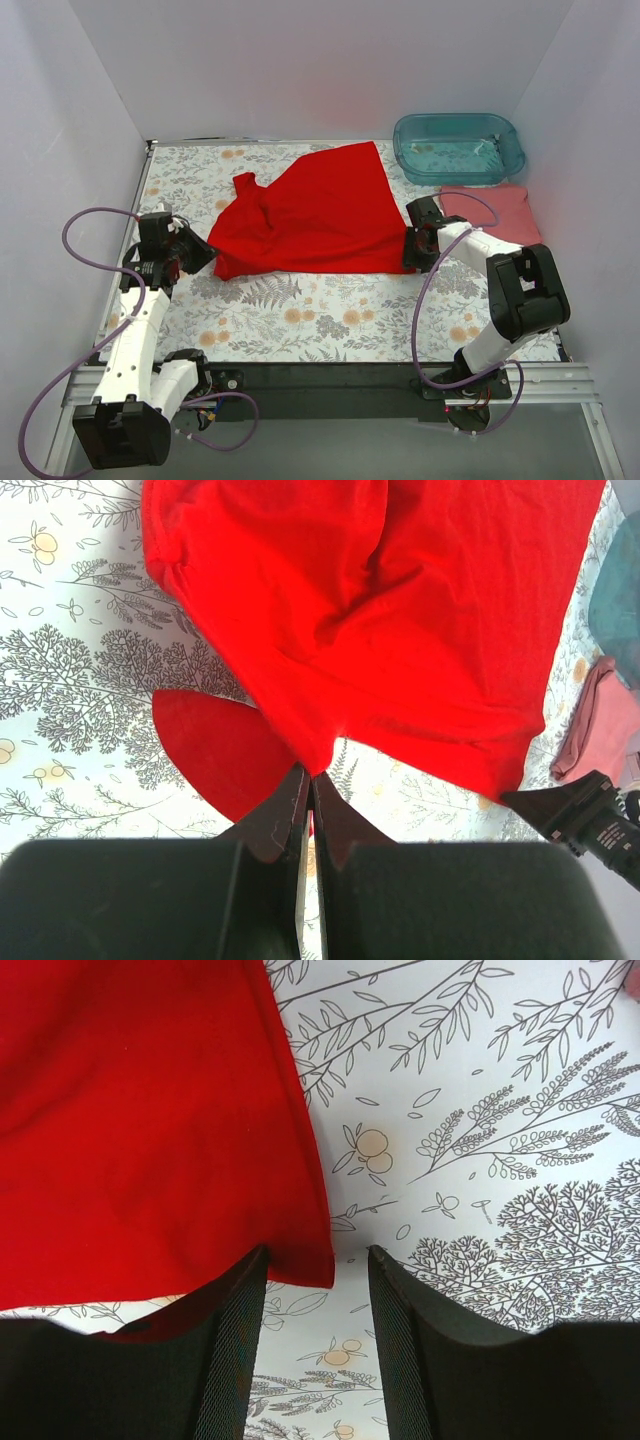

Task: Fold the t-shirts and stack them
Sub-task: Flatten the tshirt out

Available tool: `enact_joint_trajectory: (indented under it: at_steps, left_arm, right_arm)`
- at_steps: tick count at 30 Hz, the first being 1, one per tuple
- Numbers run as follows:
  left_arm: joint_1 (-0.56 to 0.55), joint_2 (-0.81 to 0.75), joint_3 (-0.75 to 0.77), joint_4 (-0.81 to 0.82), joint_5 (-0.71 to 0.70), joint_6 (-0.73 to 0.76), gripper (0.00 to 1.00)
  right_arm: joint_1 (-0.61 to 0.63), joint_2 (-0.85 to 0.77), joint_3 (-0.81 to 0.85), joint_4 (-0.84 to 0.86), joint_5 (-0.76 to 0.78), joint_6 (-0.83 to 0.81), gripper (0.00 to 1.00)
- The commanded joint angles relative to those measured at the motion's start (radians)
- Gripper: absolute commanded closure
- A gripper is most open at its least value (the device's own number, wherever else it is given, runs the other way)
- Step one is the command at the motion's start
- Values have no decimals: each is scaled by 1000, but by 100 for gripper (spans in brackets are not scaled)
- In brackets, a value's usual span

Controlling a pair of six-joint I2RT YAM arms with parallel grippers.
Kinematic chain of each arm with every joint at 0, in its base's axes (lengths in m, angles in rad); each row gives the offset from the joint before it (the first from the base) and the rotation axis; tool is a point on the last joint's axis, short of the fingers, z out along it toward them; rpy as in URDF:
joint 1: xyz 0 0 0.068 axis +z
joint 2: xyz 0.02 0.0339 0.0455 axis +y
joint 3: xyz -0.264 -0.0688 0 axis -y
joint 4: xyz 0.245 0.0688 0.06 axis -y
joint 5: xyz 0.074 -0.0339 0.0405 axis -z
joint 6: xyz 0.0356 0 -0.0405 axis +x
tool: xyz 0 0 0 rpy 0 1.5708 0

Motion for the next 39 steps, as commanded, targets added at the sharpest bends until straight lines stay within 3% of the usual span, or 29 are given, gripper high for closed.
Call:
enact_joint_trajectory:
  at_steps: [1,10,13,14,17,23,27,31,34,39]
  left_arm:
    - [-8,-23,-10,16,14,15,100]
    - [-8,-28,-1,11,3,16,100]
    - [-9,-28,7,4,-13,18,100]
    - [-8,-26,8,2,-14,16,100]
    - [-9,-25,-1,14,-8,2,100]
    - [-9,43,45,57,-97,-25,100]
    - [-9,153,246,50,-157,-31,100]
    - [-6,247,602,-10,-259,-33,100]
    - [-6,259,826,-45,-316,-39,100]
    - [-6,184,1024,-39,-374,-24,100]
  right_arm:
    - [8,39,8,11,12,42,49]
    - [8,49,-5,-9,-3,34,69]
    - [8,43,-9,-9,0,30,79]
    - [8,43,-11,-10,-2,25,90]
    - [6,46,-5,-3,-14,10,99]
    - [8,5,110,-15,30,-42,99]
    - [8,-53,323,-61,76,-134,99]
    - [8,-110,553,-110,102,-203,99]
    - [8,-187,687,-118,102,-258,99]
    - [6,-372,787,-112,130,-349,99]
